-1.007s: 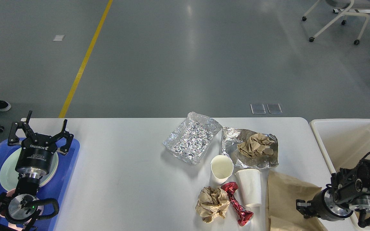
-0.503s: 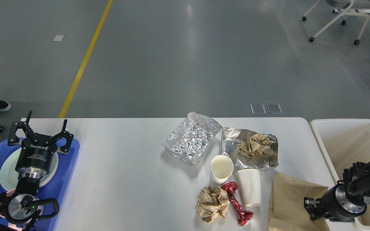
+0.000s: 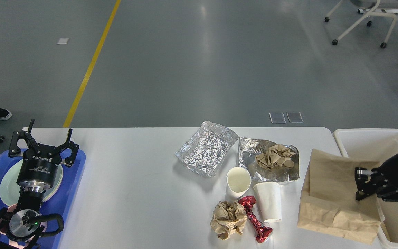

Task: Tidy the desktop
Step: 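Lift the brown paper bag up and over the white bin, then lower the bag into the white bin and open the right gripper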

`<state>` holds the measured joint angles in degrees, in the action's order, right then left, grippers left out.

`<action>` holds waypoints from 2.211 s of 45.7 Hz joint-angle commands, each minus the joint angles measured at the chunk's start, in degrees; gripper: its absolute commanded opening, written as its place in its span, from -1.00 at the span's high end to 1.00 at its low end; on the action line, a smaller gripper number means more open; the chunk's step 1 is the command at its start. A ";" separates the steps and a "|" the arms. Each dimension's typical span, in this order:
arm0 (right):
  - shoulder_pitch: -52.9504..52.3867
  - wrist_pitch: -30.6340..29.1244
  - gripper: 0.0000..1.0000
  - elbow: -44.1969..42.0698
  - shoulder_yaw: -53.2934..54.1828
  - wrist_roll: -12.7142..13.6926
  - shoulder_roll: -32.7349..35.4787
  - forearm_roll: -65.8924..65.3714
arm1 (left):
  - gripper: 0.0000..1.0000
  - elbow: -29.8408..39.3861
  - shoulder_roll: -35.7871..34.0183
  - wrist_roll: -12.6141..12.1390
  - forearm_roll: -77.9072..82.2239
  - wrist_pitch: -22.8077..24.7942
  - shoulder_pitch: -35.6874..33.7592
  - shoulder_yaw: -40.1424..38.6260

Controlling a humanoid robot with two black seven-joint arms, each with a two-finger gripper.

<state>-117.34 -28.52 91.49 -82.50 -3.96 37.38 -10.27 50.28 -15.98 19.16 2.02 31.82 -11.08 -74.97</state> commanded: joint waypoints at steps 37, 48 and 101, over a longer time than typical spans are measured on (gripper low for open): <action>0.34 3.46 1.00 -18.08 -7.85 0.53 9.11 9.66 | -0.93 -0.01 -0.01 0.00 0.00 0.00 0.01 0.00; 21.70 11.64 1.00 -33.56 3.13 0.53 11.49 9.74 | -0.93 -0.01 -0.01 0.00 0.00 0.00 0.01 0.00; 87.55 43.81 1.00 -80.06 44.01 1.94 -15.84 9.57 | -0.93 -0.01 -0.01 0.00 0.00 0.00 0.10 0.00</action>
<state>-30.33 15.23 11.25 -38.41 -2.04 22.23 -0.71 50.27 -16.00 19.16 2.02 31.82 -11.05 -74.97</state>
